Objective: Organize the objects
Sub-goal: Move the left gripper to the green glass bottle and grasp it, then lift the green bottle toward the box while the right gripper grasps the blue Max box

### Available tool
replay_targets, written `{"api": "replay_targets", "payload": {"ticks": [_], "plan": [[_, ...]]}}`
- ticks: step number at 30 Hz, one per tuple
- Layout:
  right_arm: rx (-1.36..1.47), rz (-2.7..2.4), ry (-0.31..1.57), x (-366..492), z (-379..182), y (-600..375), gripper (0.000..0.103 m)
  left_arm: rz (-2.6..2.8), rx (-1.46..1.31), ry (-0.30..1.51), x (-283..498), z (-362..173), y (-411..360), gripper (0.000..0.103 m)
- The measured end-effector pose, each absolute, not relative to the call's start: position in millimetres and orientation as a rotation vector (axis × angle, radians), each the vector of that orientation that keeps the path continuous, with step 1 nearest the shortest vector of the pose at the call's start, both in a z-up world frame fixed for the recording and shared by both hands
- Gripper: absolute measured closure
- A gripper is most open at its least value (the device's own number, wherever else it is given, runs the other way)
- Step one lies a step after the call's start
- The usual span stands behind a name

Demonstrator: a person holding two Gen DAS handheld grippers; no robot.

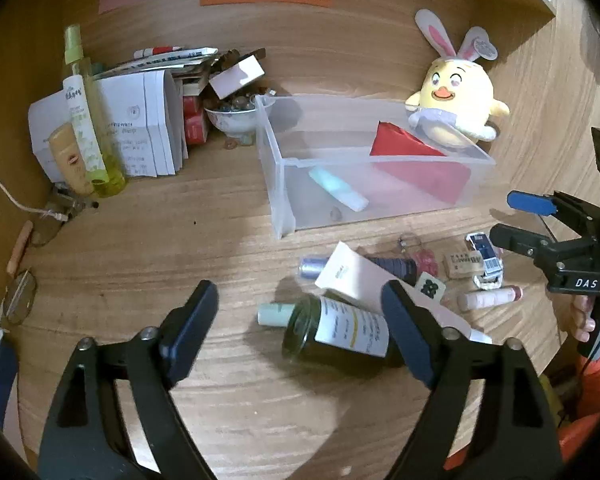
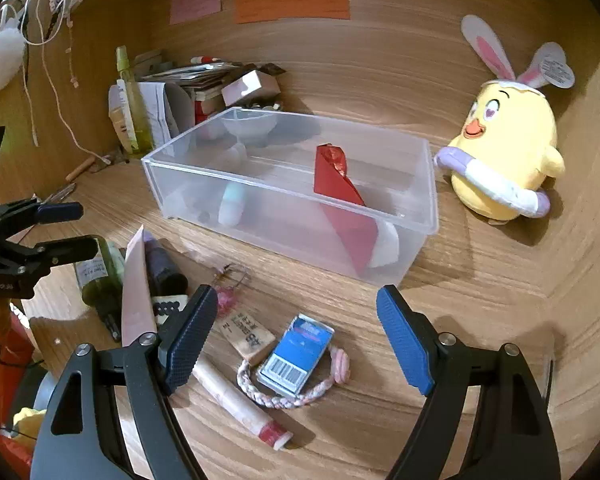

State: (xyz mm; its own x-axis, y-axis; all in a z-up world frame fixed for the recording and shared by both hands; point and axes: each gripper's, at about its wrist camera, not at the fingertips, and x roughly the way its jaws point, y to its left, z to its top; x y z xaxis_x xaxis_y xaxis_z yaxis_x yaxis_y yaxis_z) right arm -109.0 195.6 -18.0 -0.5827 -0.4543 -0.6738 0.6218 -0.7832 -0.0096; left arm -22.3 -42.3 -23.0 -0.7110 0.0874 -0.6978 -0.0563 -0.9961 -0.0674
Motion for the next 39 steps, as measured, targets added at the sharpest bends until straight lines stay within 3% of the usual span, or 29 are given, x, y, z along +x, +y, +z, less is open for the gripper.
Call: {"api": "replay_targets", "payload": {"ticks": [11,13,18,24,39], "plan": [[0.918,-2.317,0.32,-95,-32,202,0.025,2.79,-1.2,-0.148,-18,-41,-40,0.011],[0.929,-2.31,0.314,-96,-35,202,0.029,2.786,-1.204,-0.163,-20,-43,-40,0.011],[0.979,-2.287,0.295,-103,-42,200,0.055,2.794,-1.172,-0.188,-20,-43,-39,0.013],[1.014,-2.274,0.261,-103,-44,208,0.063,2.776,-1.185,-0.174,-21,-48,-36,0.03],[1.072,-2.292,0.329,-105,-54,206,0.064,2.738,-1.169,-0.234,-24,-52,-32,0.039]]}}
